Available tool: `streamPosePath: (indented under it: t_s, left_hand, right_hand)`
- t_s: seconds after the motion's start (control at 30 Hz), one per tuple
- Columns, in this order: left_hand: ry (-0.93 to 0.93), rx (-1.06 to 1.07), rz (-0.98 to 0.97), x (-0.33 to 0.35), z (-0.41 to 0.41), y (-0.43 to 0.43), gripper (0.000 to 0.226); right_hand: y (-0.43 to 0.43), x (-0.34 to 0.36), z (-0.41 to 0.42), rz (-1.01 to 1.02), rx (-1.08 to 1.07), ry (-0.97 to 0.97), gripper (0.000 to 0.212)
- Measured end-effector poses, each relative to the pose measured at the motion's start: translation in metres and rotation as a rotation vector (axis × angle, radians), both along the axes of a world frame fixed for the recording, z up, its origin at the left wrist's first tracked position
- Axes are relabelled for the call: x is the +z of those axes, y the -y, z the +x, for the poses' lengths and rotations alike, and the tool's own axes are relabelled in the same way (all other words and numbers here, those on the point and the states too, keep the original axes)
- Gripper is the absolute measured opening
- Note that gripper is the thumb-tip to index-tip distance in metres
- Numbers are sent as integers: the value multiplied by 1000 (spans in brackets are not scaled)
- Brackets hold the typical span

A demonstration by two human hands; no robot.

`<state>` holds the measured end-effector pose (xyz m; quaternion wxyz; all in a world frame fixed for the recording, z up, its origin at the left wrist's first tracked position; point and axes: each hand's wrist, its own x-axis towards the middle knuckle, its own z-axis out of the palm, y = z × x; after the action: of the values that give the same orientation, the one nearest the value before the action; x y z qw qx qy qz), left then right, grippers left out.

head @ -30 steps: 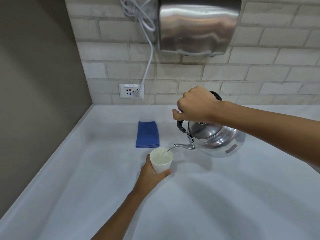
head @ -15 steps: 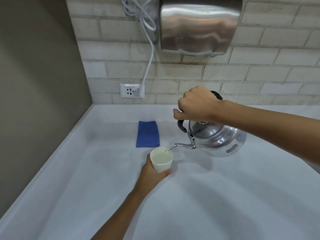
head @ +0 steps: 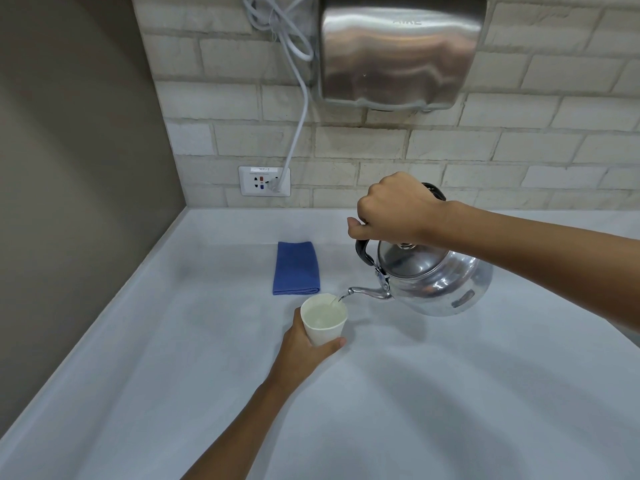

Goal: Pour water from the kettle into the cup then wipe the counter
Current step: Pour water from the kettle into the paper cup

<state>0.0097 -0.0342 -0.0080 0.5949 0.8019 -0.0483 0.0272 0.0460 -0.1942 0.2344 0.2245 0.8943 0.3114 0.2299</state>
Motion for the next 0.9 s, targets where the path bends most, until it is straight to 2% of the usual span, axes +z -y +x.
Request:
streamPosePath:
  t_s: [0.27,0.53,0.73,0.9]
  left_hand:
    - [-13,-21,6,0,1,1,83]
    - [-32,1,23,-1,1,0,78]
    - [-56,9,43,-2,1,0,81]
    - [-66,2,33,-1,0,1,80]
  right_hand:
    - [13,-15,10,97,-25,-45,58]
    - [61,-46,57,545,-260,-184,52]
    - [72,-62,92,727,-367,-226,54]
    - [73,-71,117,829,-368,-226,55]
